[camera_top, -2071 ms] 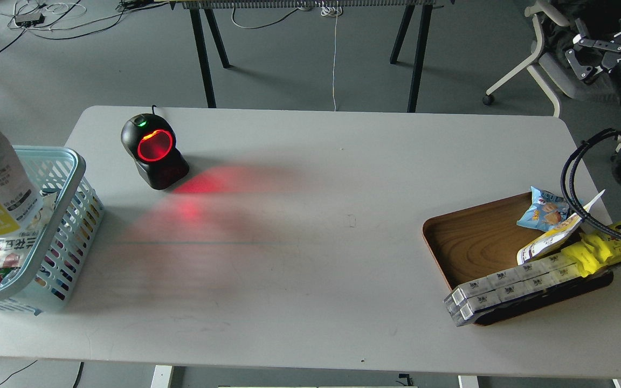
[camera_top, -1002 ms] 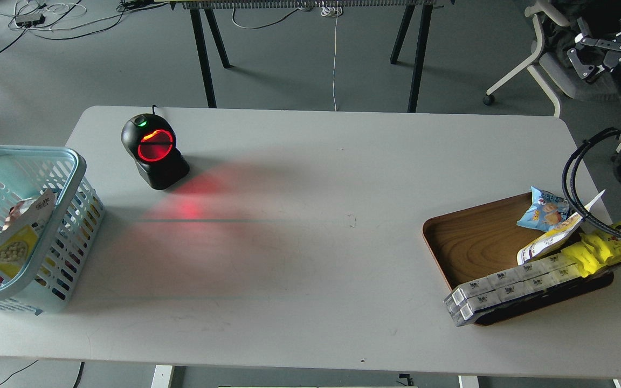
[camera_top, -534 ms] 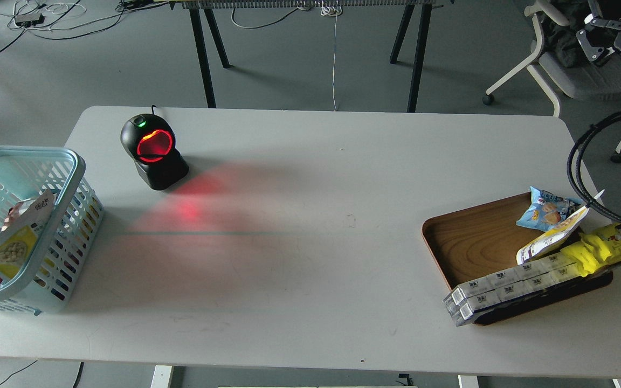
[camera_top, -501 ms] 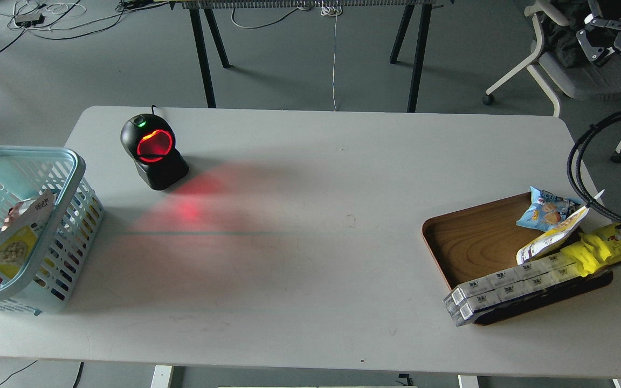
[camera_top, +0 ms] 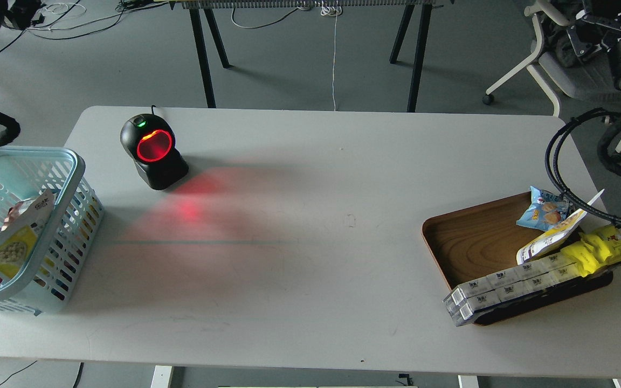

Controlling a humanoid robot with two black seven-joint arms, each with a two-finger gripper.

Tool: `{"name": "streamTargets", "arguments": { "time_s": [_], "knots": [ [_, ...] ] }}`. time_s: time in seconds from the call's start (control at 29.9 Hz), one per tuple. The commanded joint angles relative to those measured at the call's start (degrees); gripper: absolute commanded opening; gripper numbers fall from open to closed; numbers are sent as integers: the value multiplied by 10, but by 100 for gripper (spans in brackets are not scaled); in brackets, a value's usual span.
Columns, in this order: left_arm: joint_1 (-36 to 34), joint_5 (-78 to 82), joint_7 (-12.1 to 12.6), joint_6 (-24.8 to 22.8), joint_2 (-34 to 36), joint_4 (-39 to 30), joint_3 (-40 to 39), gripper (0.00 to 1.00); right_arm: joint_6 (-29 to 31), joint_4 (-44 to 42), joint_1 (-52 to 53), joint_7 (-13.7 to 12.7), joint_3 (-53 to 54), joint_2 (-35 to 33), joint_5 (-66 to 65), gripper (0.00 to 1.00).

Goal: Scan snack and place in basket

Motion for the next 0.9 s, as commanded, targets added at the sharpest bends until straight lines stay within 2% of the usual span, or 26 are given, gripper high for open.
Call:
{"name": "streamTargets", "arguments": {
  "time_s": [0.0,0.17,0.3,0.5,0.6,0.8,0.87],
  "knots": [
    [1,-47,8,0,-42,27,-19,99,0,-9,-3,-2,1,4,0,99],
    [4,-113,40,0,-72,30,-19,99,0,-46,-4,-11,20,23,5,99],
    [13,-174,58,0,-99,28,-19,99,0,-47,-4,-21,56,43,5,99],
    [46,-259,84,0,-108,26,-20,99,0,-43,4,-22,55,53,5,99],
    [52,-274,95,0,-108,26,-20,99,0,-41,4,-22,54,53,5,99],
    [50,-275,101,0,-106,26,-24,99,0,-40,4,-20,39,57,0,99],
    [50,-275,113,0,-107,26,-23,99,0,-41,4,-21,39,57,0,99]
  ]
}}
